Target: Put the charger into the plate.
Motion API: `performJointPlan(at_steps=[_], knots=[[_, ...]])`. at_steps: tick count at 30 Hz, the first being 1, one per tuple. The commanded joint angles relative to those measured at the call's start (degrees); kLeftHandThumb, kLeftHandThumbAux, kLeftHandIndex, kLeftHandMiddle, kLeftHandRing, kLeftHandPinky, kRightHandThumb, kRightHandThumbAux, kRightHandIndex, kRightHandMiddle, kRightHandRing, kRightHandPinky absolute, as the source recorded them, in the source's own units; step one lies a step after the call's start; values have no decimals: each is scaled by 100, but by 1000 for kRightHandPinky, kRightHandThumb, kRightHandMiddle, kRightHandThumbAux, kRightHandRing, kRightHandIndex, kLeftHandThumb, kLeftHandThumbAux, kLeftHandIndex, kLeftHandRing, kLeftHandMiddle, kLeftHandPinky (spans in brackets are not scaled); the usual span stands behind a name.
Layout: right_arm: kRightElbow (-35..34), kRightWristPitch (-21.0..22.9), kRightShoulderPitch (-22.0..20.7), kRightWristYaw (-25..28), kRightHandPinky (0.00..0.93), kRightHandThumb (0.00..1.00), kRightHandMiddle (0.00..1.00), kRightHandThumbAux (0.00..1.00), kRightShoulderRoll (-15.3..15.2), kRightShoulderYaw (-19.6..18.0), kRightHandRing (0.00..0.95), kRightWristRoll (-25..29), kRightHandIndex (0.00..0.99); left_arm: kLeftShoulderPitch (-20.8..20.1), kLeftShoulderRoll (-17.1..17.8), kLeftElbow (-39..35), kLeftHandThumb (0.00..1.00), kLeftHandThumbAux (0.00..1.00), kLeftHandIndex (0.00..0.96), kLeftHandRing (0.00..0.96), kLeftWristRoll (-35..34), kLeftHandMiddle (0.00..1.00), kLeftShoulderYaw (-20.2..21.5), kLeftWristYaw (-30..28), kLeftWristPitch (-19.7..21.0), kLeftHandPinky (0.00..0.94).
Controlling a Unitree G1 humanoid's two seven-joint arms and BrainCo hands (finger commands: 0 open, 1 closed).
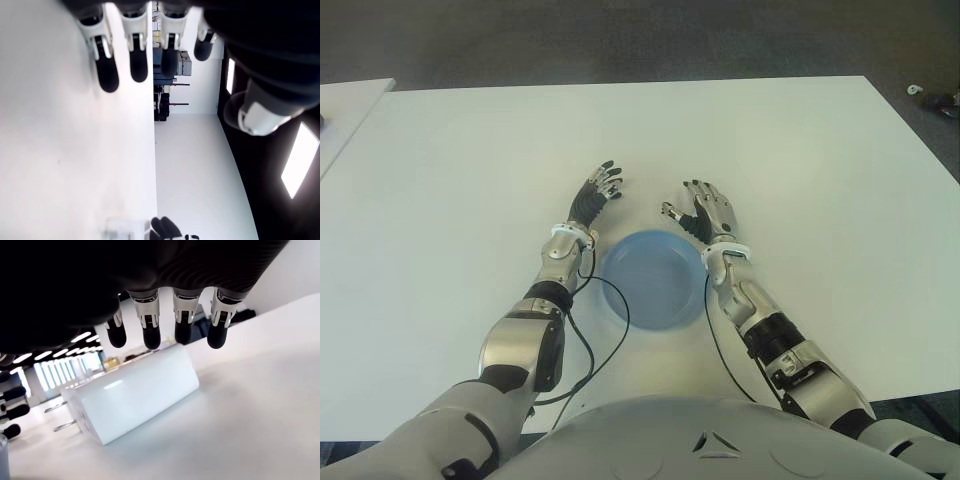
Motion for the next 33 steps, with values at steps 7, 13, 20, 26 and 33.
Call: performJointPlan(at_steps=[7,13,20,26,33], knots=[[713,-290,-299,-363,0,343,0,70,40,6,0,166,0,261,-67,149,0,536,29,185,26,159,-12,-59,302,225],[906,-383,-394,-469,0,337,0,74,-23,51,0,137,0,284,-48,129,0,535,29,188,-2,162,10,-104,288,227],[1040,-410,-469,-571,0,332,0,76,-77,88,0,99,0,297,-15,122,0,534,31,192,-28,167,21,-161,290,225],[1133,-393,-534,-635,0,333,0,82,-91,118,0,84,0,309,8,110,0,526,35,194,-33,170,30,-213,275,229],[1215,-313,-622,-612,0,345,0,97,-127,167,0,62,0,332,31,86,0,509,32,190,-34,167,34,-273,252,224]])
